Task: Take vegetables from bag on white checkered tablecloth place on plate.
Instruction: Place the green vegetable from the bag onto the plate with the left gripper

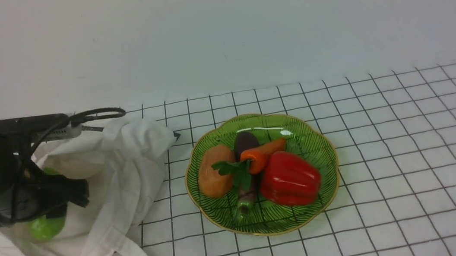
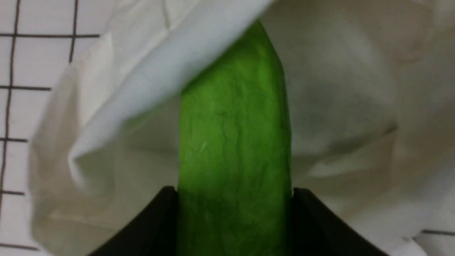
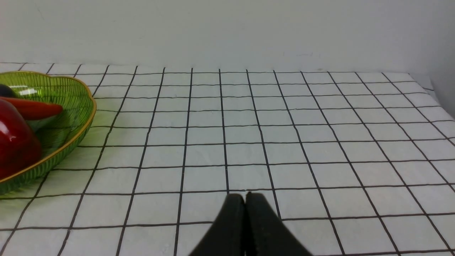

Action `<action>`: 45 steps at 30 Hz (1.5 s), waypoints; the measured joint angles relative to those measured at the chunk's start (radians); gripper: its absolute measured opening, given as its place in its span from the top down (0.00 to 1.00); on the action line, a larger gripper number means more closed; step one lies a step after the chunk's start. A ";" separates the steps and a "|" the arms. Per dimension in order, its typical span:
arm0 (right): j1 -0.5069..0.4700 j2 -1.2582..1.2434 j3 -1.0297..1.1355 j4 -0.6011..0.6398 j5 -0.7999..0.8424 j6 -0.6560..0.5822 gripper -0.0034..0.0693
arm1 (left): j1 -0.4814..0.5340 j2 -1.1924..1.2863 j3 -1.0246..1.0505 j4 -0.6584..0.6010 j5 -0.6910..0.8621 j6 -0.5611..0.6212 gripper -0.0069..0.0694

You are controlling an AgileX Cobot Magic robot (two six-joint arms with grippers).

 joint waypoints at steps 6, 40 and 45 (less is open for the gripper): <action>0.000 0.000 0.000 0.000 0.000 0.000 0.97 | -0.063 -0.045 0.000 -0.111 0.139 0.074 0.45; 0.000 0.000 0.000 0.000 0.000 0.000 0.97 | -0.491 0.297 -0.320 -0.718 0.000 0.855 0.45; 0.000 0.000 0.000 0.000 0.000 0.000 0.97 | -0.491 0.384 -0.354 -0.719 -0.054 0.960 0.45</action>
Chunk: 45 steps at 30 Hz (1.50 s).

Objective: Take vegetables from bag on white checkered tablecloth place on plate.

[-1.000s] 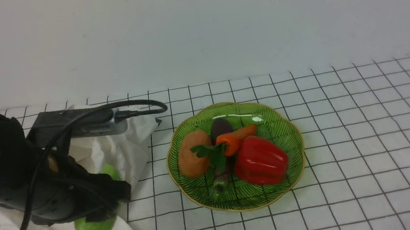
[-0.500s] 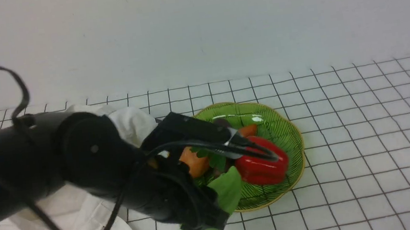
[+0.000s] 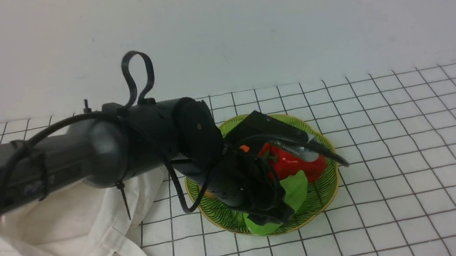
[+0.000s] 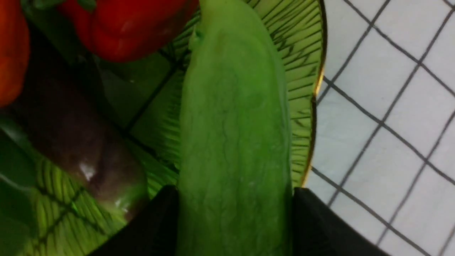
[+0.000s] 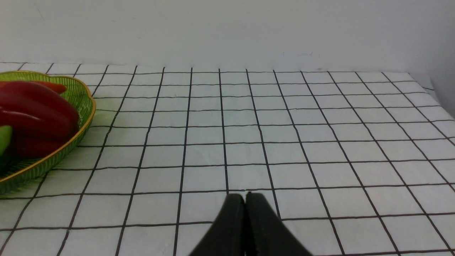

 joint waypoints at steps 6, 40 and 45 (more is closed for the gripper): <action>0.000 0.000 0.000 0.000 0.000 0.000 0.97 | 0.000 0.035 -0.003 -0.001 -0.072 0.018 0.45; 0.000 0.000 0.000 0.000 0.000 0.000 0.97 | -0.002 -0.858 0.129 0.642 0.195 -0.752 0.92; 0.000 0.000 0.000 0.000 0.000 0.000 0.97 | -0.002 -1.100 0.326 0.701 0.165 -0.874 0.92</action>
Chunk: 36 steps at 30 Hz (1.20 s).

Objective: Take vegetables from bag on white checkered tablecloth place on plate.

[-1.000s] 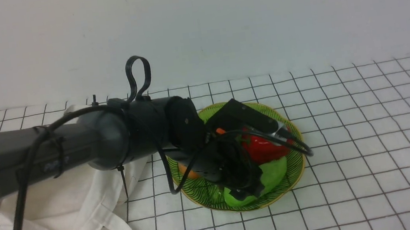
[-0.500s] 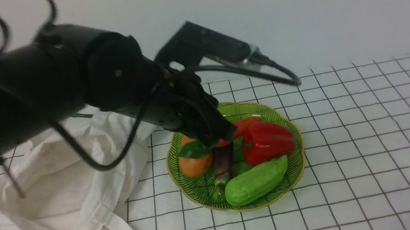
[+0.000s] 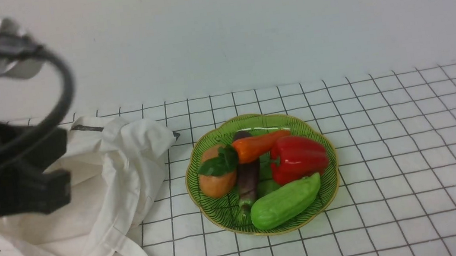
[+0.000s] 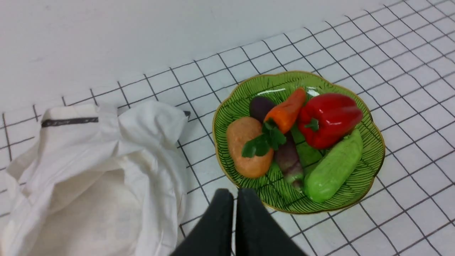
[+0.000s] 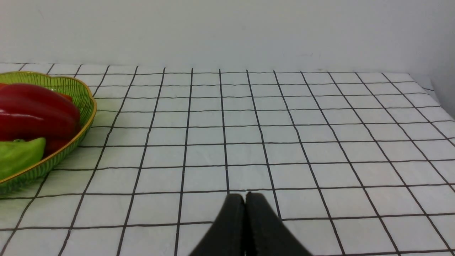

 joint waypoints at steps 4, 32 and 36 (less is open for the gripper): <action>0.000 0.000 0.000 0.000 0.000 0.000 0.97 | 0.000 -0.214 0.176 0.013 -0.021 -0.112 0.92; 0.000 0.000 0.000 0.000 0.000 0.000 0.97 | 0.004 -0.696 0.362 0.056 0.024 -0.131 0.92; 0.000 0.000 0.000 0.000 0.000 0.000 0.97 | 0.077 -0.730 0.441 0.031 -0.039 -0.060 0.92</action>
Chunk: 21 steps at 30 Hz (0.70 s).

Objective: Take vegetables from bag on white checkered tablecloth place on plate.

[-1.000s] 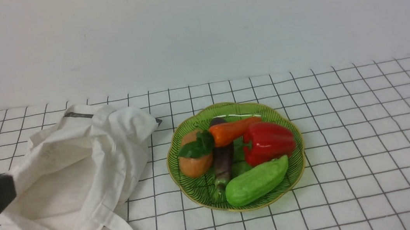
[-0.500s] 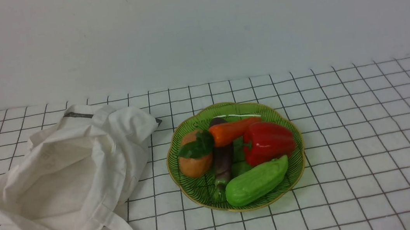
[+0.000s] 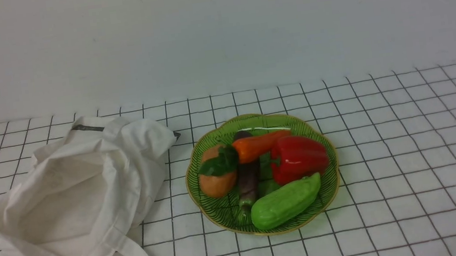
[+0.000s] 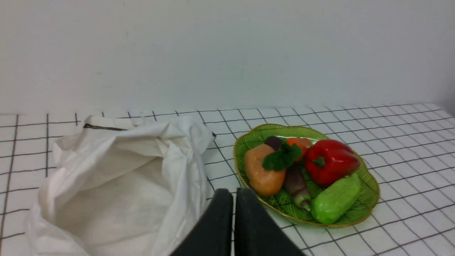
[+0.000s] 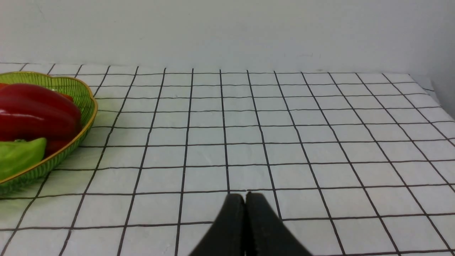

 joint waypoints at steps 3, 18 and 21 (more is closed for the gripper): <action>0.000 0.000 0.000 0.000 0.000 0.000 0.97 | 0.114 -0.032 0.085 -0.085 -0.086 0.122 0.92; 0.000 0.000 0.000 0.000 0.000 0.000 0.97 | 0.543 -0.073 0.514 -0.330 -0.401 0.418 0.92; 0.000 0.000 0.000 0.000 0.000 0.000 0.97 | 0.545 -0.073 0.514 -0.330 -0.379 0.418 0.92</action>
